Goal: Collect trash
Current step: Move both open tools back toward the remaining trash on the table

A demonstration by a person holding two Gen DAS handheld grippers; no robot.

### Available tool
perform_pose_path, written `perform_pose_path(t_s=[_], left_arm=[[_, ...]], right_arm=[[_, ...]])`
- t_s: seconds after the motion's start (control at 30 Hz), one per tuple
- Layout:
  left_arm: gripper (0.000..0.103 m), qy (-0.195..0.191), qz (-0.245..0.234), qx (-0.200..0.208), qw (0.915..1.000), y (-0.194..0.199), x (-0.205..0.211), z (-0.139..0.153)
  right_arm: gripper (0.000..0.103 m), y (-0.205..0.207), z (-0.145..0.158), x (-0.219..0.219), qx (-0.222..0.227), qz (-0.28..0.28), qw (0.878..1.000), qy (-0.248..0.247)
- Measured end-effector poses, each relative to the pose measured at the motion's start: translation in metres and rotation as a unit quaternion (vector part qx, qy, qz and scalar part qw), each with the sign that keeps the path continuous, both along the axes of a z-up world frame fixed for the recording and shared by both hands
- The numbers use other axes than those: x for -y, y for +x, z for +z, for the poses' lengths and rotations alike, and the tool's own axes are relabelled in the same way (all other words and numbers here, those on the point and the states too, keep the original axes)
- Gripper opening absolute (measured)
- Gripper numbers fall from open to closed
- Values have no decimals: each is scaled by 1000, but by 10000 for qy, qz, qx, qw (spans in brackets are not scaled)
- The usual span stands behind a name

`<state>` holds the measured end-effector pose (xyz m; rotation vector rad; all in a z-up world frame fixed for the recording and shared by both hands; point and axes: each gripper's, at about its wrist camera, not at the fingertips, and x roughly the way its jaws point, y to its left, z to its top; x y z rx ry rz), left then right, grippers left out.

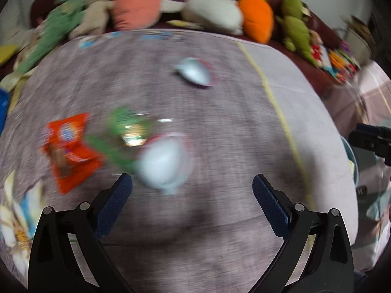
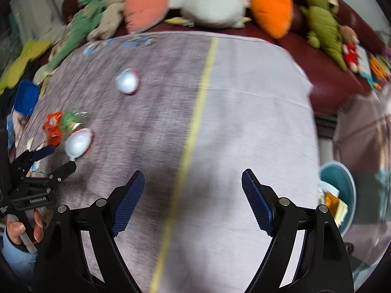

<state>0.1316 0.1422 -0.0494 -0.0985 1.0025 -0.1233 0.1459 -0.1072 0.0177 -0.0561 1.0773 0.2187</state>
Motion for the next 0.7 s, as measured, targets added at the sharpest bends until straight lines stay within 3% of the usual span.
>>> perform_pose_path(t_s=[0.37,0.7], left_arm=[[99,-96,940,-81,9955,-13,-116,-13],[99,-414,1376,-194,9894,4,-163,-26]], right_arm=[[78,22,-29,-131,-359,1003,9943,91],[78,45,-66,-206,-808,1448,9858,264]])
